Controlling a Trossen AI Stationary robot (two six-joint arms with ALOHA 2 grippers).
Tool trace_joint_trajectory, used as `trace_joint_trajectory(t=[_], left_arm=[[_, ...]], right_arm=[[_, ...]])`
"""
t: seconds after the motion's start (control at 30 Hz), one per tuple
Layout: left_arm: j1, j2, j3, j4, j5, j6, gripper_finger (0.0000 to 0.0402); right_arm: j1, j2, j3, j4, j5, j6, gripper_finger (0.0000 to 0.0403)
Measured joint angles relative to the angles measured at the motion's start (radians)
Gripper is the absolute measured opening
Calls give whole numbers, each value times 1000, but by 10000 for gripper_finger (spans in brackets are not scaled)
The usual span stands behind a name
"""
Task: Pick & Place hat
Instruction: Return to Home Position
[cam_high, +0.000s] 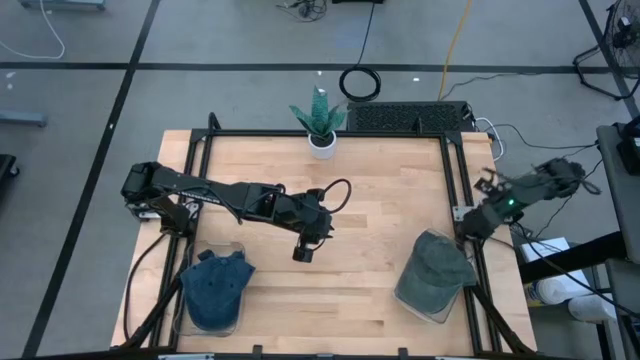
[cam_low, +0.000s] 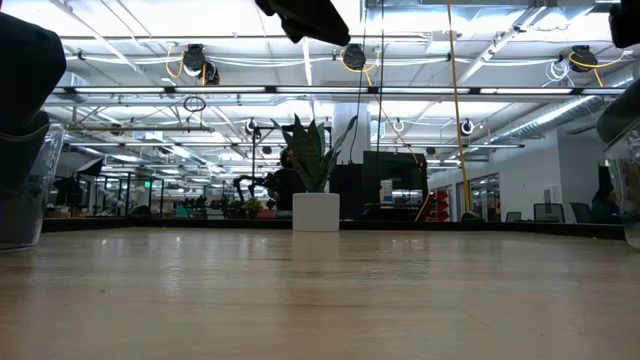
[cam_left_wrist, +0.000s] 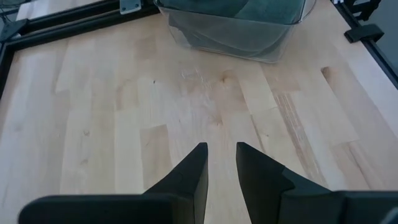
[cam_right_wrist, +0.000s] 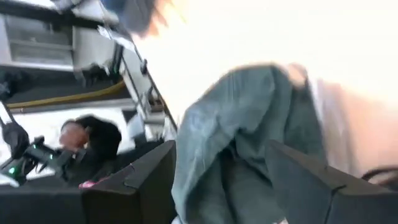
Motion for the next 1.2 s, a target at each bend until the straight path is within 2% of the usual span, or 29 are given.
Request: trace_joint_trajectory(t=[0.13,0.27,0.43,0.57,0.67,0.77,0.9,1.03,1.2], left_arm=[[0,0,0,21,0,29,93],[0,-24,0,15,0,55,93],[-13,-110,0,-5,-11,39,93],[-36,-214,0,-36,-10,49,93],[-52,-304,0,-63,-11,32,93],[-57,-380,0,-80,-14,30,93],[-58,-459,2,-104,-14,17,93],[-47,-519,-14,-188,-15,-2,93],[-17,-649,-171,-87,13,6,93]], right_arm=[[0,3,74,-9,136,-102,233],[0,18,104,143,242,-418,233],[0,45,73,539,408,-955,233],[0,68,-29,921,413,-1248,233],[0,89,-133,1180,411,-1317,233],[0,101,-228,1303,413,-1350,233],[0,104,-323,1302,378,-1357,233],[1,78,-332,1242,336,-1418,233],[0,-51,-322,1154,504,-1518,233]])
